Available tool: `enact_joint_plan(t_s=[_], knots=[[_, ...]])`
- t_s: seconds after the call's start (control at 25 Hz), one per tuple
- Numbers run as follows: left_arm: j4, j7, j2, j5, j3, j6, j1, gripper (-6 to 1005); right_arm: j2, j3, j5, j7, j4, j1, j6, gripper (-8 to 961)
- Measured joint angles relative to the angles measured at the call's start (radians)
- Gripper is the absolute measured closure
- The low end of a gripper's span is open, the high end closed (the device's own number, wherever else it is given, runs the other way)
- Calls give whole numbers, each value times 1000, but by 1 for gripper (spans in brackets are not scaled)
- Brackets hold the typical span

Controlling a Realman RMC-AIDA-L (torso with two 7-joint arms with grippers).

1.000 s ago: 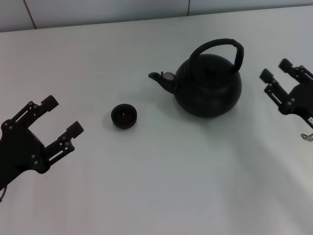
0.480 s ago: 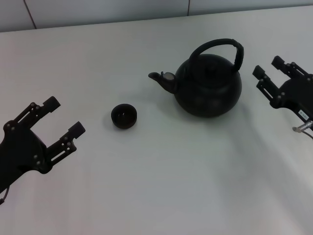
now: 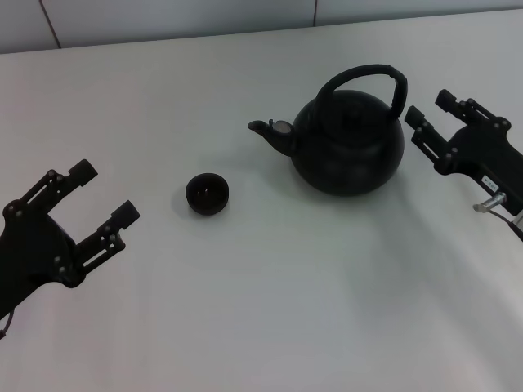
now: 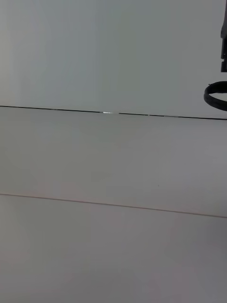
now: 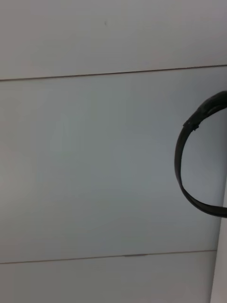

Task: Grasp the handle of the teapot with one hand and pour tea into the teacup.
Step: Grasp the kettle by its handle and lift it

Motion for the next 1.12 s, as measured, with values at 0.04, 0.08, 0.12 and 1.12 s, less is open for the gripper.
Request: enact_joint_plan(t_s=[0.04,0.08,0.12,1.12], knots=[[0,0,0,0,0,-1,0,217,0,0,0,0,0,0,0,411],[0,1,0,0,0,-2,-1,217,0,0,0,0,7,12,12,410],[0,1,0,0,0,-2,-1,217,0,0,0,0,7,12,12,410],[0,7,0,0,0,-49,-17,217,4,22,47,-3,22,99,137,458]])
